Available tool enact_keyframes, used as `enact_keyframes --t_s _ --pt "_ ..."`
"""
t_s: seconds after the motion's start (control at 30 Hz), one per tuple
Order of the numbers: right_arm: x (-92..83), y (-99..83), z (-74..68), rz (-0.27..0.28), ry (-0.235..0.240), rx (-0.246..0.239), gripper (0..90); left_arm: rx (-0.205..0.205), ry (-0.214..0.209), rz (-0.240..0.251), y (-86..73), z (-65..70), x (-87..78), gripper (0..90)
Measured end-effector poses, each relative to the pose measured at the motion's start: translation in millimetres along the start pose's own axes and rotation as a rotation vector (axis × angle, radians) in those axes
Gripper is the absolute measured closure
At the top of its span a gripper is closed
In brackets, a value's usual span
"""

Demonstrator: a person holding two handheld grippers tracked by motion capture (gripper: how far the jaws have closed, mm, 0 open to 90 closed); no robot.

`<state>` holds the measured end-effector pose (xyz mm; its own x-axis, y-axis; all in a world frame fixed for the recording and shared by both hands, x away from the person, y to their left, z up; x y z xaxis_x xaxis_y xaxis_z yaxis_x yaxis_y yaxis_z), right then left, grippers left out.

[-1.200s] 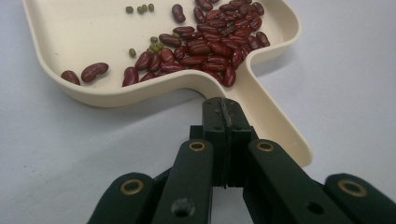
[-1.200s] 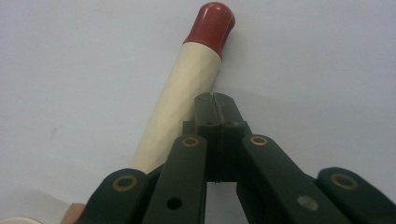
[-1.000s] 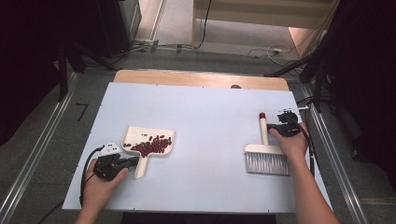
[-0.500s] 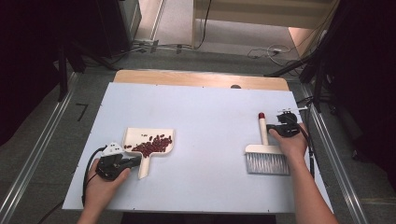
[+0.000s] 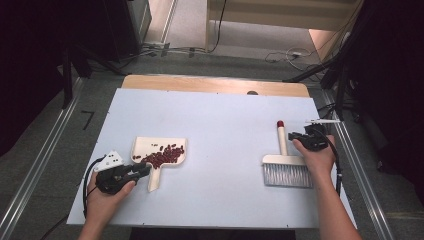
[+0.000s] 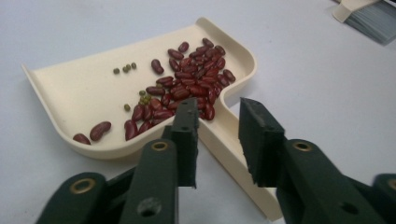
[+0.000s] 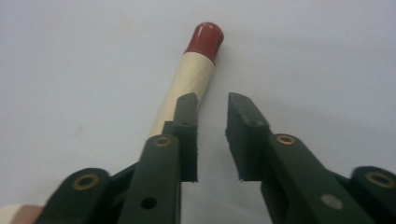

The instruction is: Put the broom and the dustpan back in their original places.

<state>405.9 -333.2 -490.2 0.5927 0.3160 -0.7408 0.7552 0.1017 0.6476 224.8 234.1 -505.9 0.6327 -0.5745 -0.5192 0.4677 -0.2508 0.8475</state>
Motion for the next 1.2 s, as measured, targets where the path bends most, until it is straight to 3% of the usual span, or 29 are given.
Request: enact_keyframes --t_s 0.23,0.33,0.4,0.53,0.8,1.2 --pt "-23.1 -8.7 -5.0 0.099 0.075 -0.034 42.5 0.003 0.019 0.060 2.8 1.1 -4.7 45.5" --pt "-30.5 -13.9 -7.9 0.128 0.119 -0.046 23.9 0.001 0.017 0.076 3.3 0.9 -5.6 33.1" --pt "-33.5 -17.5 -11.3 0.131 0.118 -0.057 11.5 0.000 0.020 0.088 3.2 0.9 -6.2 26.9" --pt "-41.5 -26.5 -16.1 0.162 0.148 -0.078 0.3 -0.004 0.021 0.103 3.7 0.4 -8.1 16.3" --pt "-60.9 -46.4 -20.2 0.250 0.186 -0.094 0.0 -0.022 0.006 0.140 2.4 -3.3 -12.3 1.0" --pt "-81.5 -75.1 -22.4 0.299 0.203 -0.111 0.0 -0.019 0.012 0.181 0.9 -5.4 -17.1 0.0"
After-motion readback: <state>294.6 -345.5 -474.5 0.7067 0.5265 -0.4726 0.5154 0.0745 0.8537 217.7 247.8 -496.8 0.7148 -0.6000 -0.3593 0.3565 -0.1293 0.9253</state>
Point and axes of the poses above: each handheld gripper's, and its own axes: x roughly forward along the jaws, y roughly out of its top, z roughly to its right, the point moved 1 cm from there along x, roughly forward along the jaws, and after that the axes turned 5 degrees about x, right-handed, at the moved point
